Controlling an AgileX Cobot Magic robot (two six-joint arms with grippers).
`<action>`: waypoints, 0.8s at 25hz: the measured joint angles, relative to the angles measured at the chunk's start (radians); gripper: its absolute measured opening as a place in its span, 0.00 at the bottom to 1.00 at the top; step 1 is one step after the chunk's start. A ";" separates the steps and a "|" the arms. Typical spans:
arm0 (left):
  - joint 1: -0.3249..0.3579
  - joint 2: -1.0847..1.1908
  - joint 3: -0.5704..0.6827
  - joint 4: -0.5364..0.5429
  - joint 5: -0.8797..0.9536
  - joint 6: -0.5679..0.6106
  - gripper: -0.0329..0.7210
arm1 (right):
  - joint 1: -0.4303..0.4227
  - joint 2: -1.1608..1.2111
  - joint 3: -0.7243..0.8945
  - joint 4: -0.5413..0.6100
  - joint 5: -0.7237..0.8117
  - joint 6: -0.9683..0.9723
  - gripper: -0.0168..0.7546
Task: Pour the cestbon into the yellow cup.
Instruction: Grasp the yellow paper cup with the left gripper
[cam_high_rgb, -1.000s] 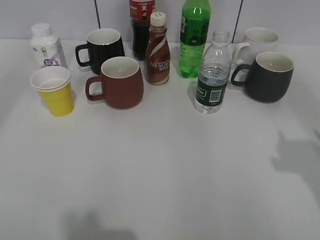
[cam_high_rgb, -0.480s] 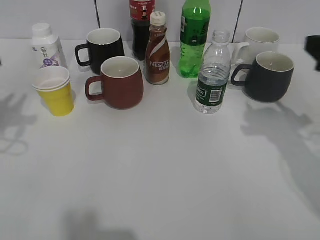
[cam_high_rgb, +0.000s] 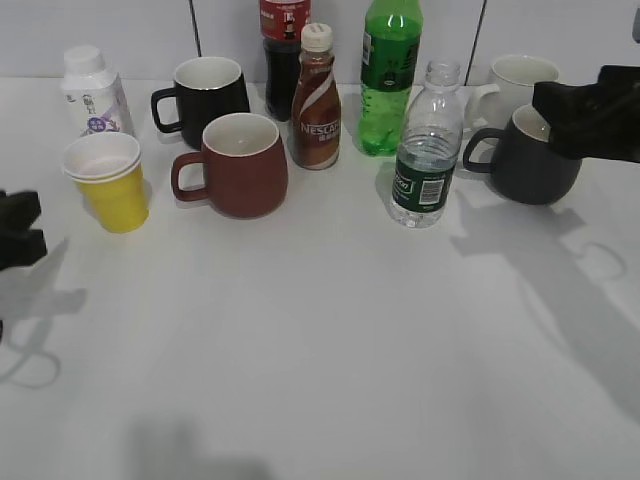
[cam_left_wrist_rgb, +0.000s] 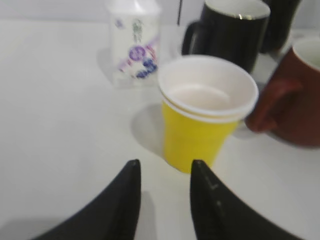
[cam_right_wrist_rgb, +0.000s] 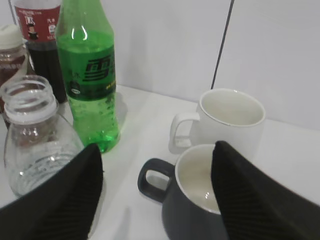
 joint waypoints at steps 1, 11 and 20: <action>0.000 0.019 0.003 0.018 -0.012 -0.016 0.40 | 0.000 0.003 0.000 0.000 -0.009 0.000 0.69; -0.002 0.436 0.005 0.127 -0.499 -0.050 0.73 | 0.000 0.003 0.000 -0.001 -0.107 0.000 0.68; -0.002 0.585 -0.095 0.148 -0.543 -0.050 0.79 | 0.000 0.003 0.000 -0.001 -0.126 0.001 0.68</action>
